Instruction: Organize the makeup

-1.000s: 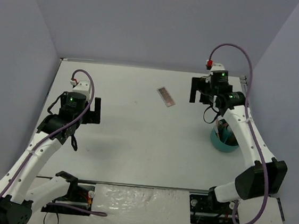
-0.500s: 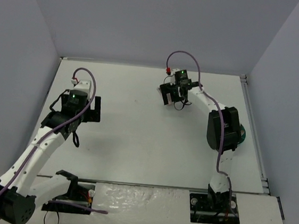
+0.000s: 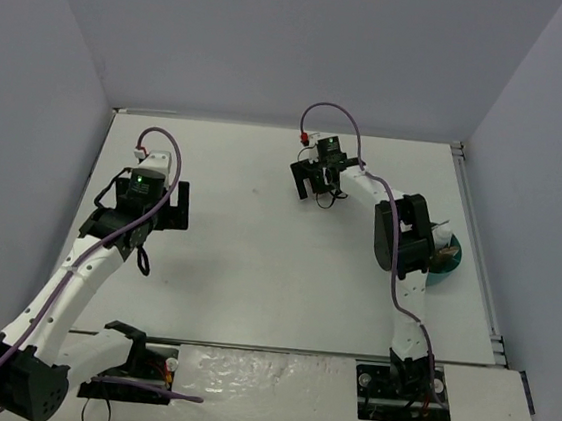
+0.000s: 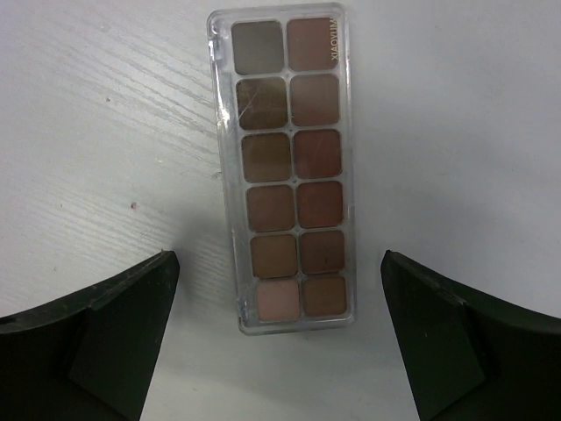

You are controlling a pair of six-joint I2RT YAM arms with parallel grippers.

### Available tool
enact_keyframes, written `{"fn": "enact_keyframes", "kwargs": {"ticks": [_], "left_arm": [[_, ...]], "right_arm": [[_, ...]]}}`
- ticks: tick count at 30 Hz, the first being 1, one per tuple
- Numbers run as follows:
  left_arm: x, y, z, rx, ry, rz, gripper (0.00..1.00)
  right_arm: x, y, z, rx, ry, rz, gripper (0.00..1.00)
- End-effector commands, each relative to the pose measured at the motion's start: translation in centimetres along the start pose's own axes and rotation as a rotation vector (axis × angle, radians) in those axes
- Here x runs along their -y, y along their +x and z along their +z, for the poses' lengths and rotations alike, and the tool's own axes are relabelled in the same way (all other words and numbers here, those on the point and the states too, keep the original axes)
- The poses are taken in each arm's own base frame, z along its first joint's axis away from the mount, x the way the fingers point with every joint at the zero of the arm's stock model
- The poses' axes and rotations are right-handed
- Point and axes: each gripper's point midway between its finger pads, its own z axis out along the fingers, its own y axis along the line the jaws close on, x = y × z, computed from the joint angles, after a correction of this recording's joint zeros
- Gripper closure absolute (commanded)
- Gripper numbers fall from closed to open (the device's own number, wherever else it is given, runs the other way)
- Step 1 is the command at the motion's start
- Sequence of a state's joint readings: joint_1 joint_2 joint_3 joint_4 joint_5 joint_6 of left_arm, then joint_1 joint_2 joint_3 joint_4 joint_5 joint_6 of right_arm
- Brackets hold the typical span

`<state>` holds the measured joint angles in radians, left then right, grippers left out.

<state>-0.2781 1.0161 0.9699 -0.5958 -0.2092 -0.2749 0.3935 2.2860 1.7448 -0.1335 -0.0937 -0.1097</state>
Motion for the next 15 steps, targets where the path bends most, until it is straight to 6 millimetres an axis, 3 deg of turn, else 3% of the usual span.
{"fn": "enact_keyframes", "kwargs": {"ticks": [1, 3, 5, 12, 15], "left_arm": [[0.3, -2.3, -0.4, 0.076, 0.019, -0.043, 0.03], [0.3, -2.3, -0.4, 0.076, 0.024, -0.044, 0.03], [0.4, -2.3, -0.6, 0.078, 0.033, -0.046, 0.03], [0.8, -2.7, -0.9, 0.092, 0.068, -0.065, 0.03], [0.8, -2.6, -1.0, 0.093, 0.071, -0.068, 0.03]], "right_arm": [[0.2, 1.1, -0.3, -0.017, 0.026, -0.019, 0.09], [-0.2, 2.4, -0.7, -0.040, 0.018, -0.008, 0.19], [-0.7, 3.8, -1.8, -0.064, 0.017, 0.016, 0.34], [-3.8, 9.8, -8.2, -0.148, 0.031, 0.087, 0.83], [-5.3, 11.8, -11.3, -0.167, 0.027, 0.113, 0.82]]}}
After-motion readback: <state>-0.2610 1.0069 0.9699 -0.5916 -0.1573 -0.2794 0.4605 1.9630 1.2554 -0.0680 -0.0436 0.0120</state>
